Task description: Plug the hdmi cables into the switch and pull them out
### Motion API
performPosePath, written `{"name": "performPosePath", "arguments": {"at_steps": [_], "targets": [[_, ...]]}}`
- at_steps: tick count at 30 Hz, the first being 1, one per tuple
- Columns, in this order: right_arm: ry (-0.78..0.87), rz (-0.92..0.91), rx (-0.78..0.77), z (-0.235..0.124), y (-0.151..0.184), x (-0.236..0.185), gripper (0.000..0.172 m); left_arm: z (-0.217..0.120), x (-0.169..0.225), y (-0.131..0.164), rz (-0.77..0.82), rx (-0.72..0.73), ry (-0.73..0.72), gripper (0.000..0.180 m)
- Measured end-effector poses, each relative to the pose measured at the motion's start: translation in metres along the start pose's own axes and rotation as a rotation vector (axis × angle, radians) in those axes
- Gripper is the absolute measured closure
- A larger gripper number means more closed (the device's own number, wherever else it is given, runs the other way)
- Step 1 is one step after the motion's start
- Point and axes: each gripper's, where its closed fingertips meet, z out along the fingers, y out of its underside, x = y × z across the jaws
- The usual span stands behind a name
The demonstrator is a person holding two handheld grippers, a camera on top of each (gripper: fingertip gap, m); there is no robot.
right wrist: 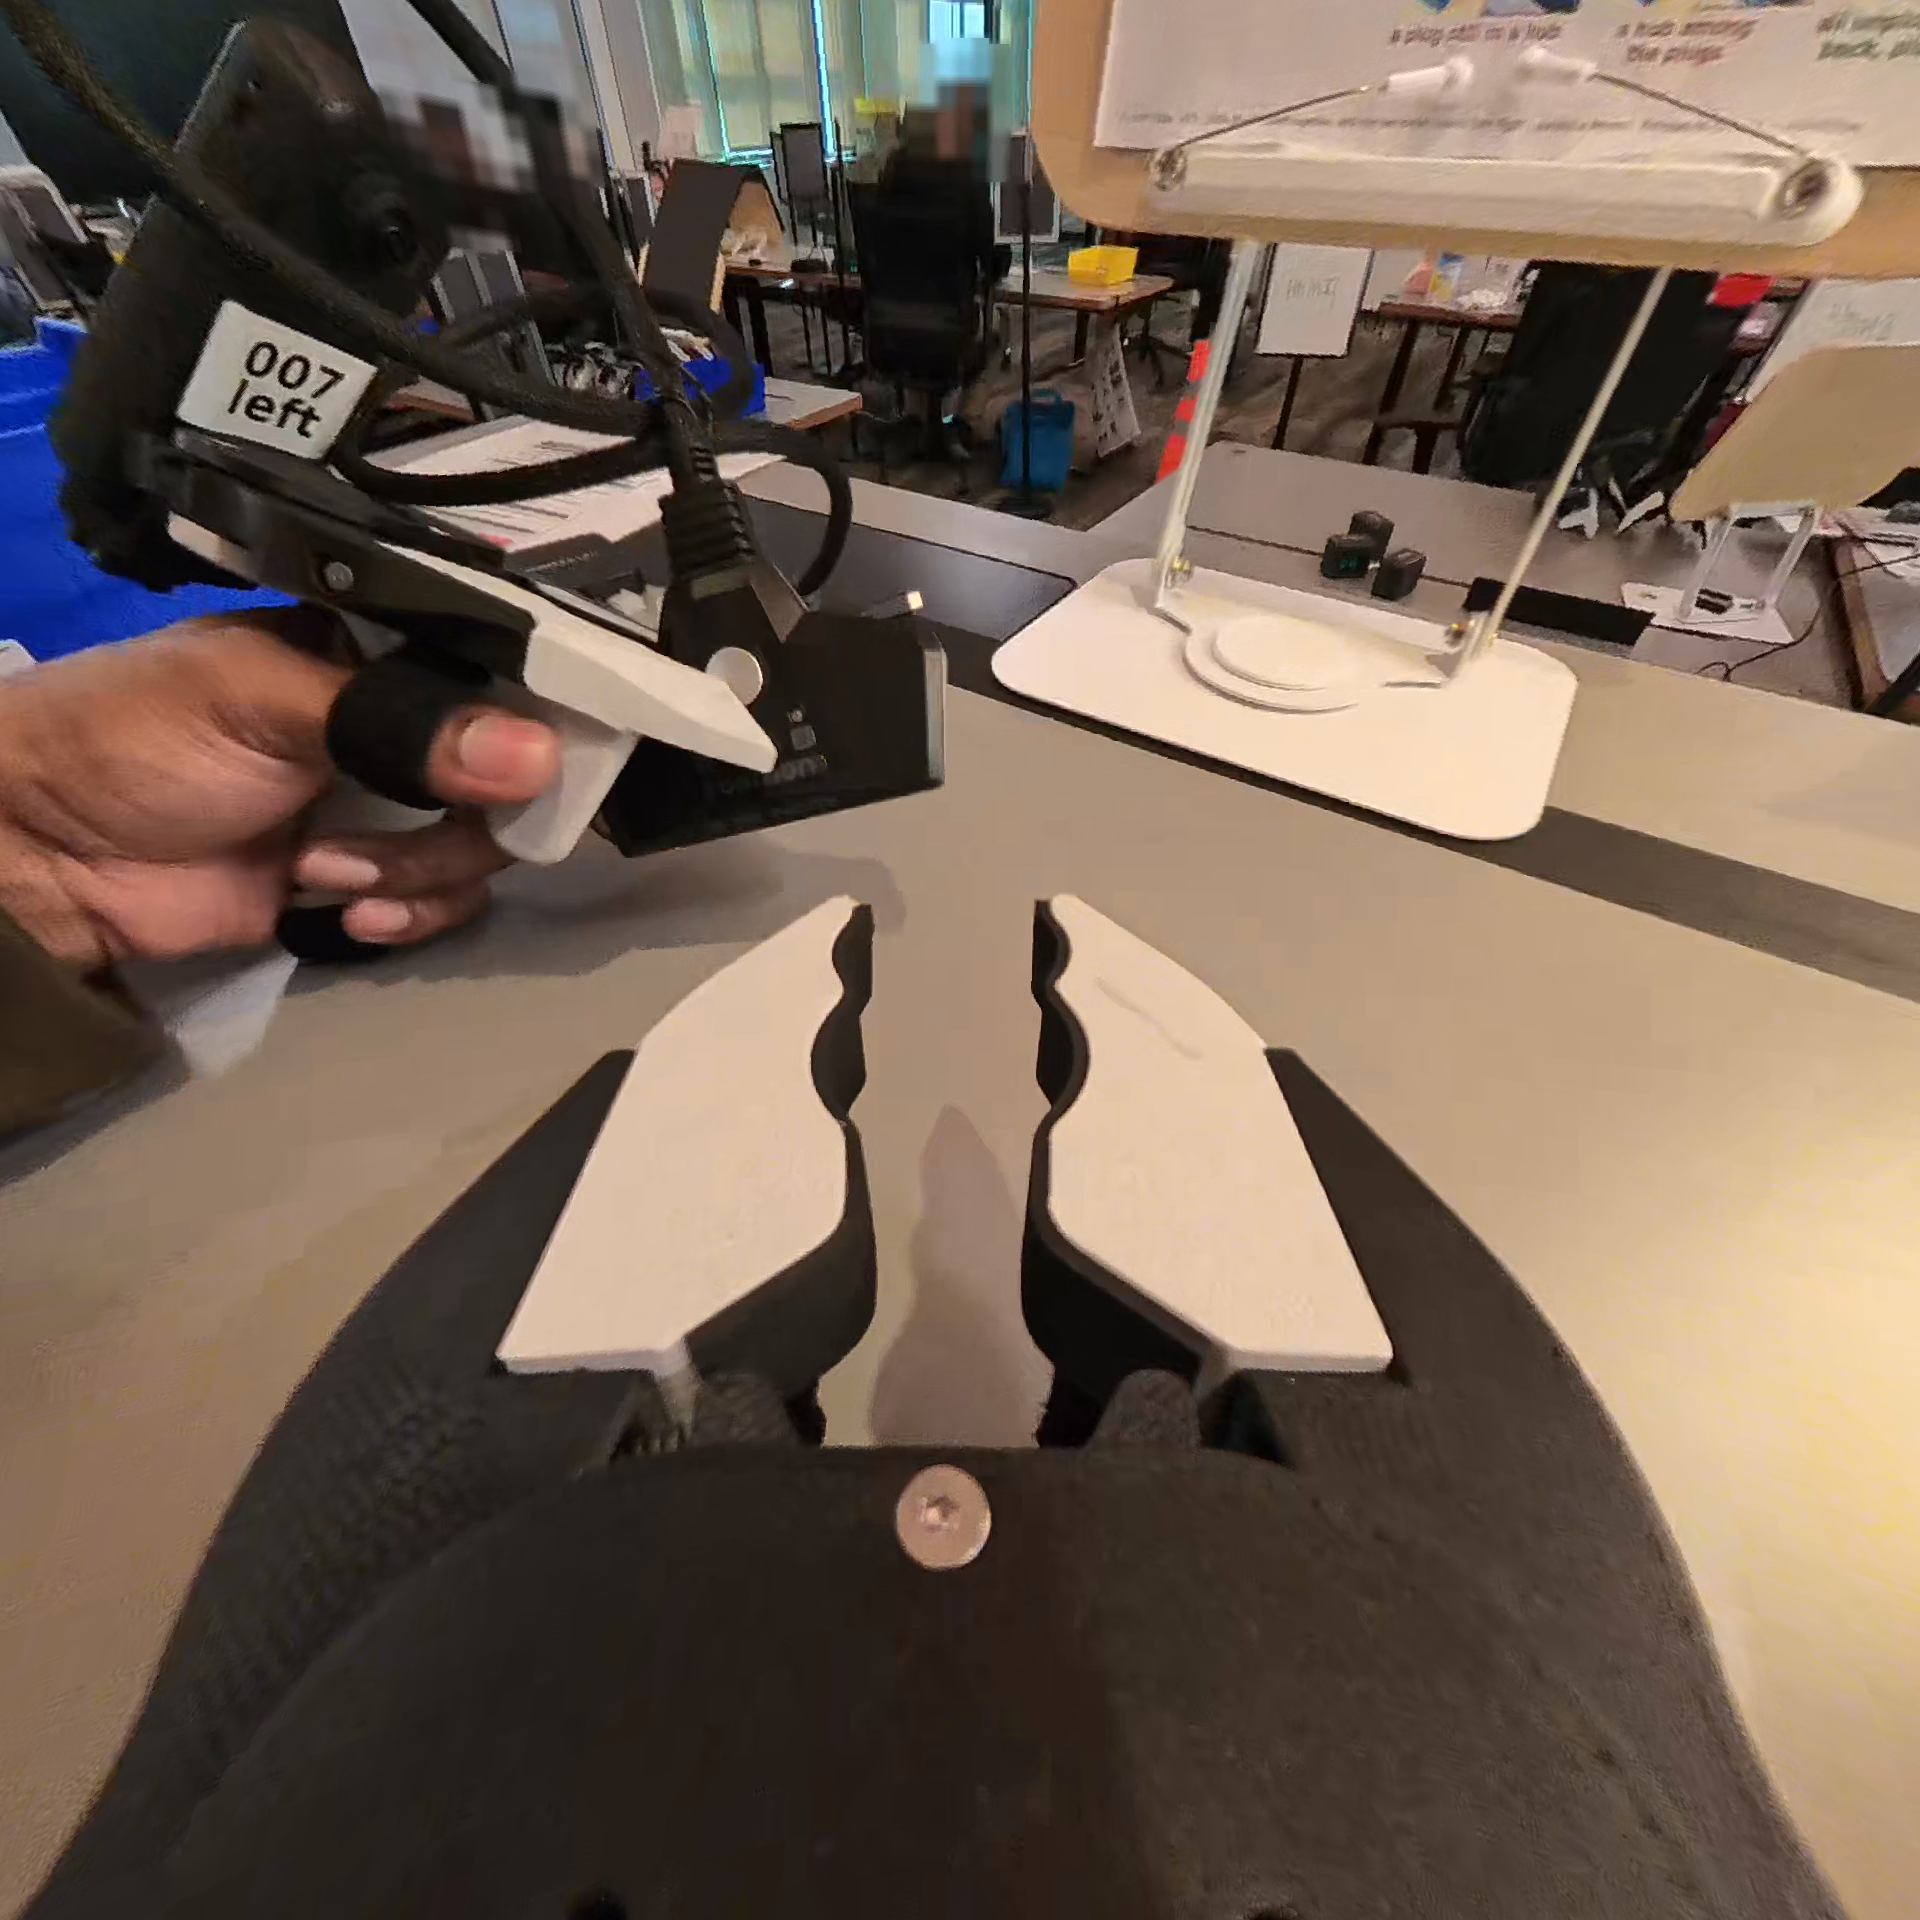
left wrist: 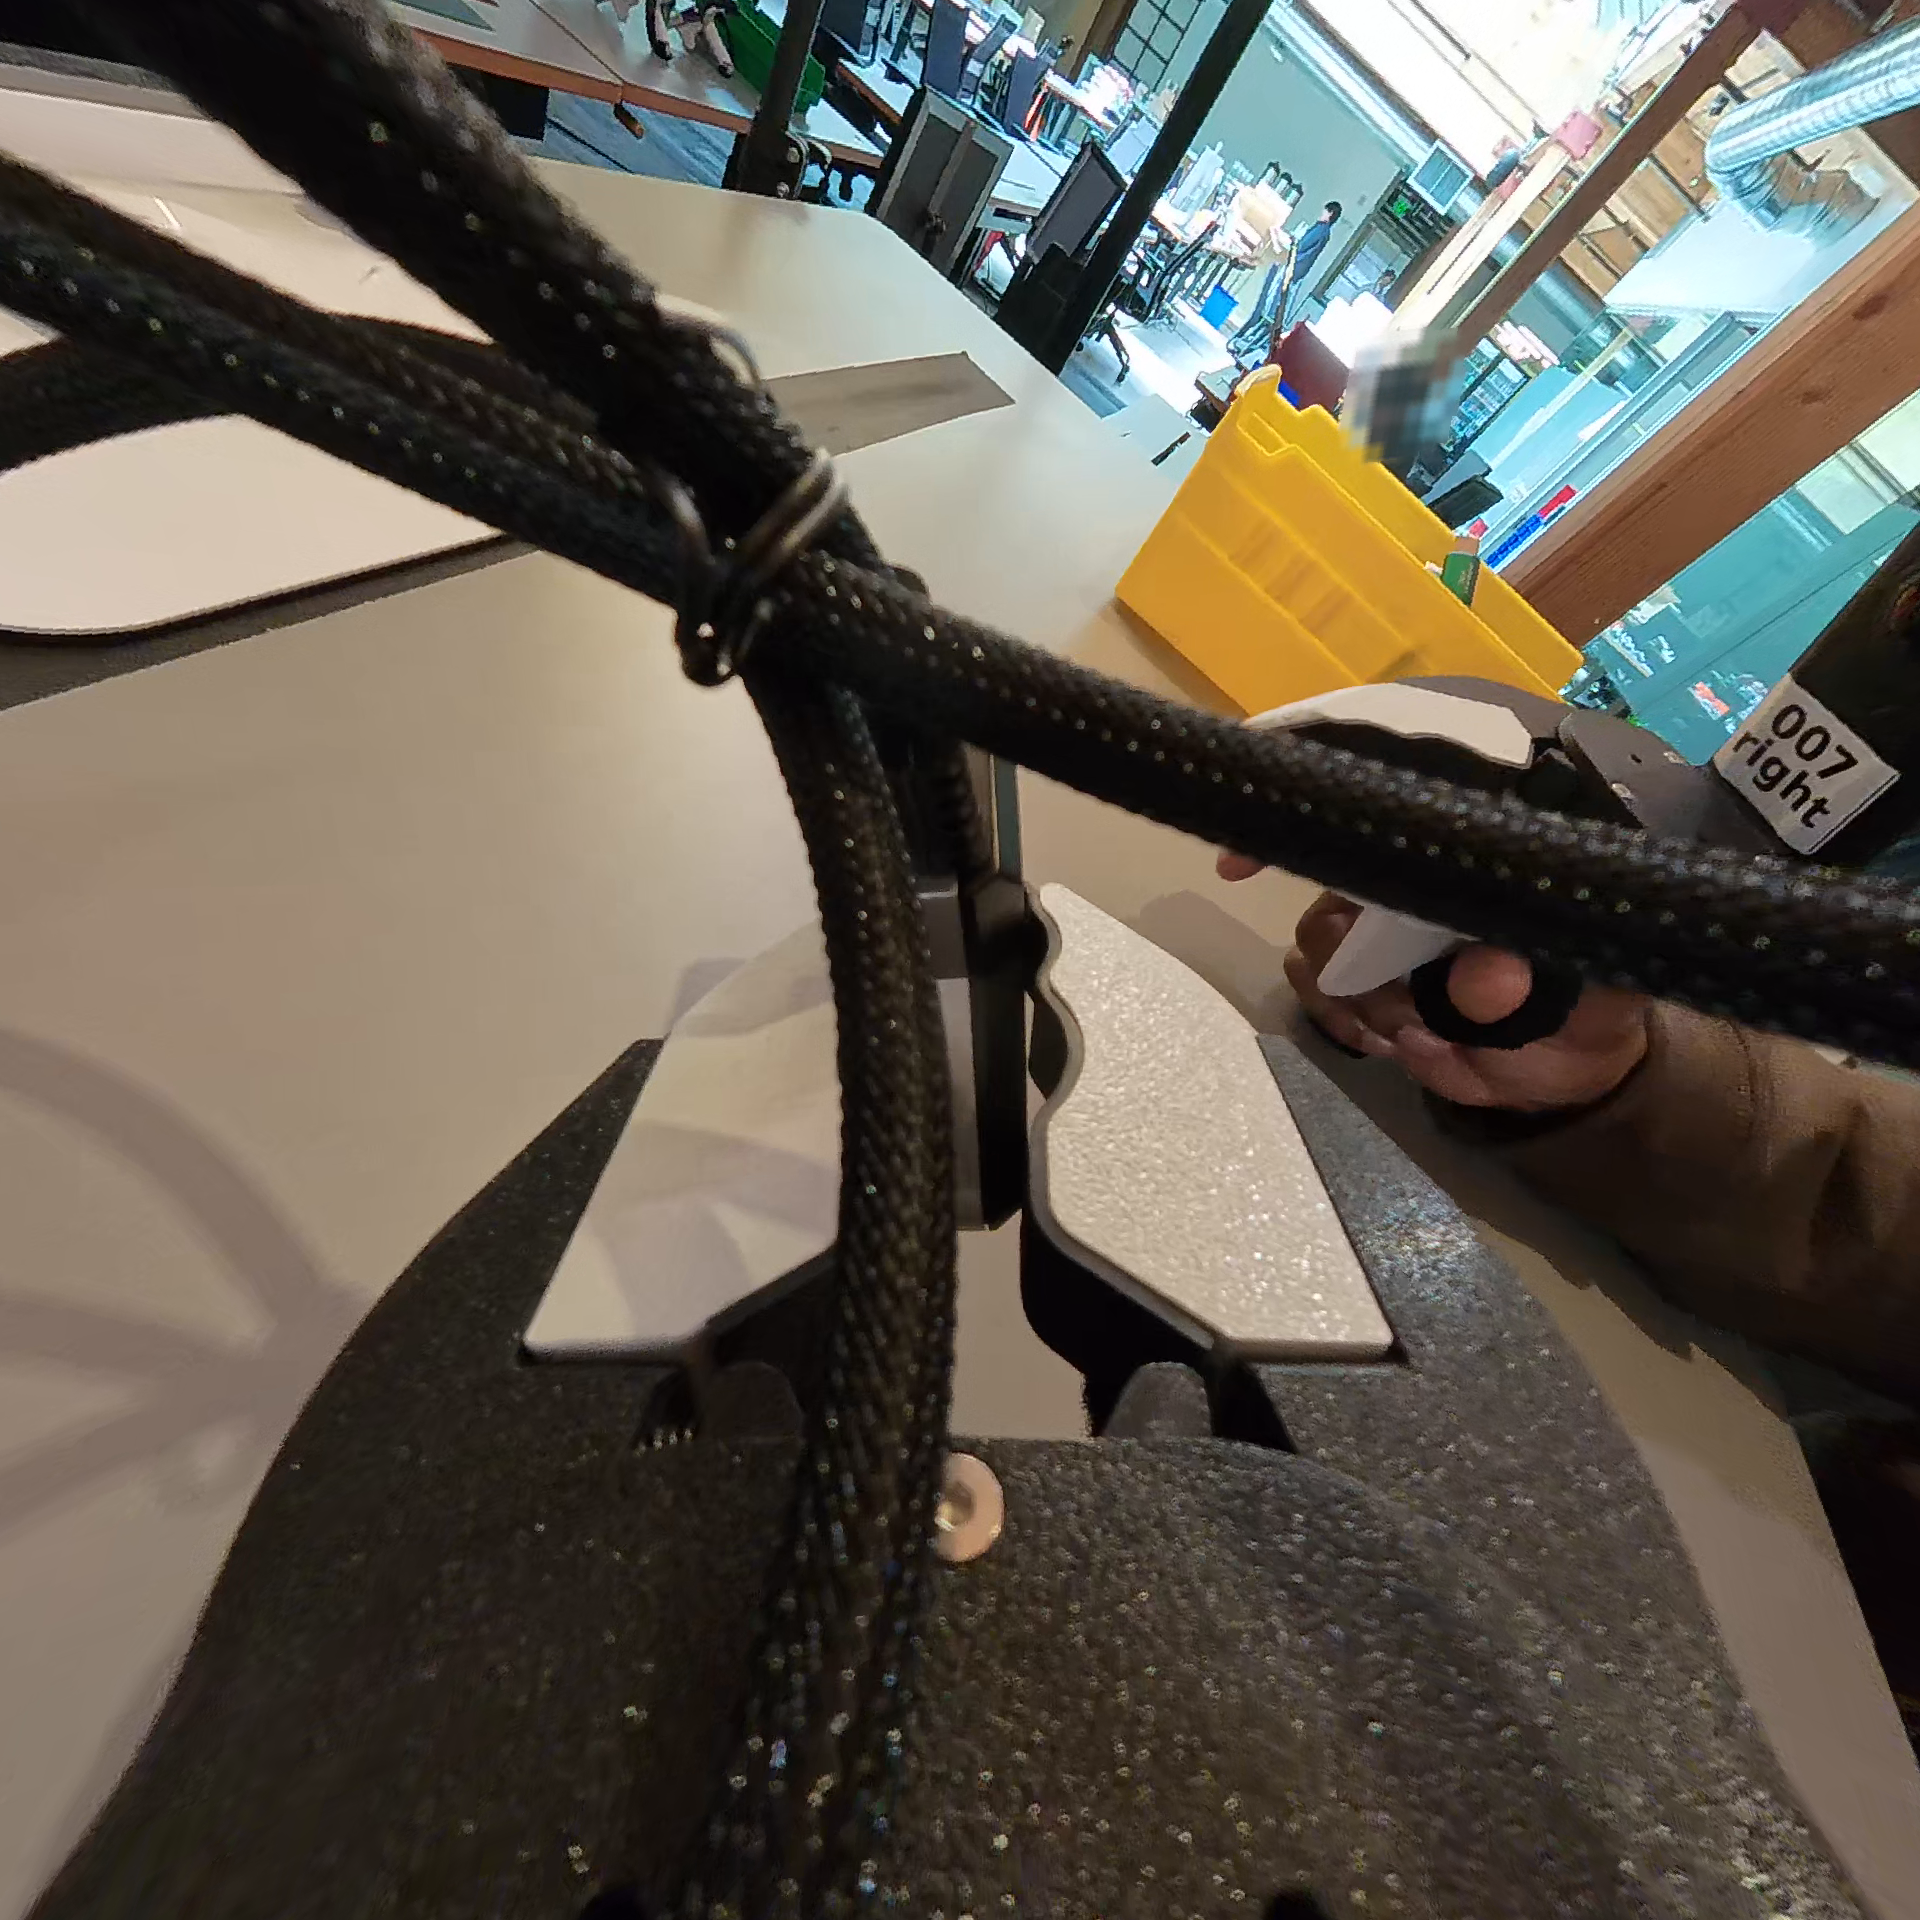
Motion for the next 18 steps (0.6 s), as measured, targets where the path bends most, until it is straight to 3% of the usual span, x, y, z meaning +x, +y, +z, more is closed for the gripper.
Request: {"name": "performPosePath", "arguments": {"at_steps": [4, 8, 12, 16, 18], "targets": [[-0.026, -0.025, 0.025, 0.004, -0.004, -0.005, 0.142, 0.002, -0.003, 0.0, 0.012, -0.016, -0.022, 0.157], [-0.142, 0.066, 0.058, 0.0, -0.008, -0.008, 0.136, 0.005, 0.004, 0.003, 0.048, -0.039, 0.011, 0.157], [-0.197, 0.177, 0.147, -0.012, -0.018, 0.004, 0.131, 0.019, 0.028, 0.026, 0.228, -0.204, 0.076, 0.157], [-0.243, 0.02, 0.135, -0.016, -0.018, -0.01, 0.123, 0.036, 0.049, 0.068, 0.47, -0.453, 0.124, 0.158], [-0.244, -0.106, 0.131, -0.016, -0.016, -0.021, 0.121, 0.042, 0.061, 0.077, 0.521, -0.49, 0.175, 0.158]]}}
